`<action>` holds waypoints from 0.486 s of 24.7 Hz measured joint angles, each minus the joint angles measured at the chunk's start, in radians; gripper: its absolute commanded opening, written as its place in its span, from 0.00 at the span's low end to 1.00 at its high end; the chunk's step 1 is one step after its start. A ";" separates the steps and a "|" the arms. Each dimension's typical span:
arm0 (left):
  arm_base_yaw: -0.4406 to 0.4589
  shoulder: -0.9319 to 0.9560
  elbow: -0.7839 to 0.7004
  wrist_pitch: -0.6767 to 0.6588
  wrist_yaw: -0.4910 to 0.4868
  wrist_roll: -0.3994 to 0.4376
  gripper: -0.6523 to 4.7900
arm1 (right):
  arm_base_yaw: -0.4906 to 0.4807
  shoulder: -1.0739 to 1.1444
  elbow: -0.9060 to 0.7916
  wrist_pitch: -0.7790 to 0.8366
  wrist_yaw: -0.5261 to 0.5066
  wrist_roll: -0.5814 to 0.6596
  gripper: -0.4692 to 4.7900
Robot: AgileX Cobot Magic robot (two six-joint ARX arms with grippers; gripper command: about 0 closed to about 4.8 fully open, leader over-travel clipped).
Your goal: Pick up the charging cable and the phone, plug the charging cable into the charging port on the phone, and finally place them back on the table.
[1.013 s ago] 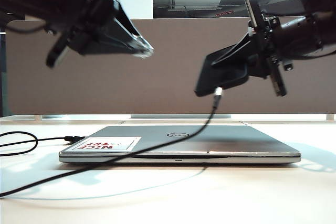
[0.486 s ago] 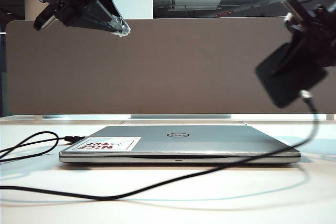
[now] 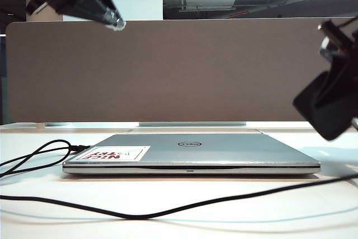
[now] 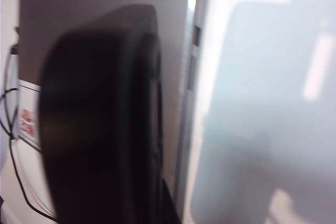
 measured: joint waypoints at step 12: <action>0.002 -0.001 0.010 -0.019 0.003 0.010 0.11 | 0.003 0.141 0.021 -0.028 0.061 -0.089 0.08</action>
